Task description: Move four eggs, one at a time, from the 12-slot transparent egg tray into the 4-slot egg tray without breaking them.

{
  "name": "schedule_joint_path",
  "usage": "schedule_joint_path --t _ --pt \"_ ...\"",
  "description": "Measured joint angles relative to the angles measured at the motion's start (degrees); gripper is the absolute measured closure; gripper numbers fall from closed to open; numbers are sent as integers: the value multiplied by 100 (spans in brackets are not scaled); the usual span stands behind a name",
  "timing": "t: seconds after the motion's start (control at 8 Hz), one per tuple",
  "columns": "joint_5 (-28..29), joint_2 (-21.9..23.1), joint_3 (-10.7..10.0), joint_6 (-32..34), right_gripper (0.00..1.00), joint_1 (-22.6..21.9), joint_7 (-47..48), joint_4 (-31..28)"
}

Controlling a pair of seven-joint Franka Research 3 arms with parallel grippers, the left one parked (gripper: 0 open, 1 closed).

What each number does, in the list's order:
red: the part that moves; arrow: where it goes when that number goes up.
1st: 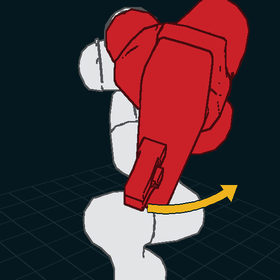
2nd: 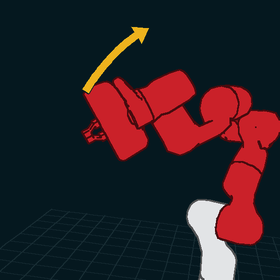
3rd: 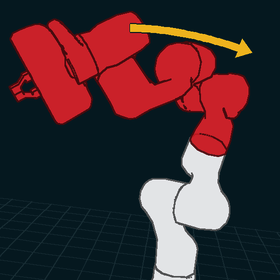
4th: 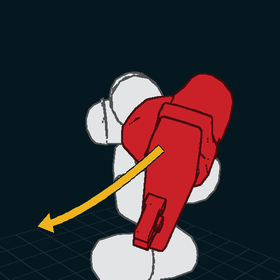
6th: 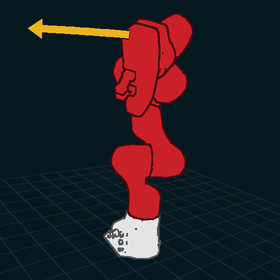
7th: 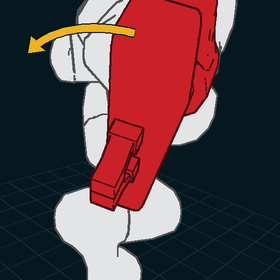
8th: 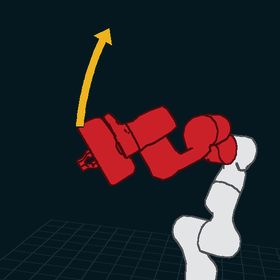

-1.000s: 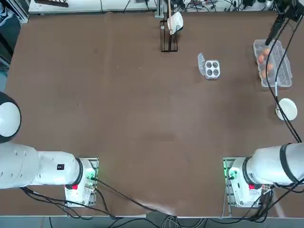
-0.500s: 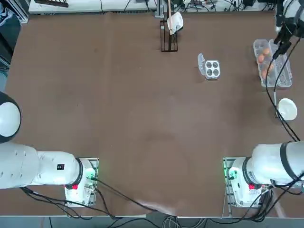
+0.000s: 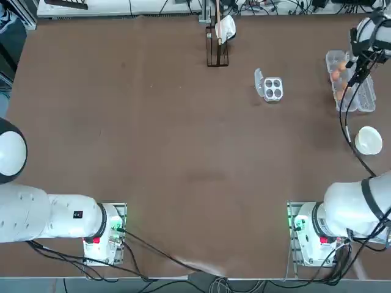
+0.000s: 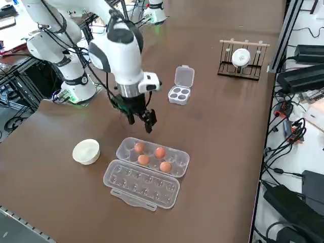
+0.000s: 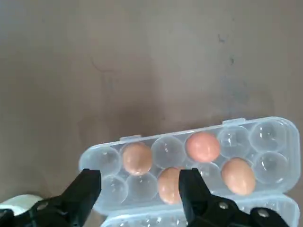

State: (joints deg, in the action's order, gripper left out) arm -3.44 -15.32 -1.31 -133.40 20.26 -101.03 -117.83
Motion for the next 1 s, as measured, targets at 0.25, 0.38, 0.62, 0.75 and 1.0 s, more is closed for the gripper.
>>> schedule_joint_path --t 0.25,0.38,0.62,0.75,1.0 --pt "300 -437 0 -443 1 87 -467 3" --pt "329 -569 1 -548 1 95 -550 7" --pt "331 -665 7 -568 4 138 -614 4" --pt "331 -697 6 -566 4 220 -642 -23" --pt "332 -750 6 -566 4 371 -729 -67"
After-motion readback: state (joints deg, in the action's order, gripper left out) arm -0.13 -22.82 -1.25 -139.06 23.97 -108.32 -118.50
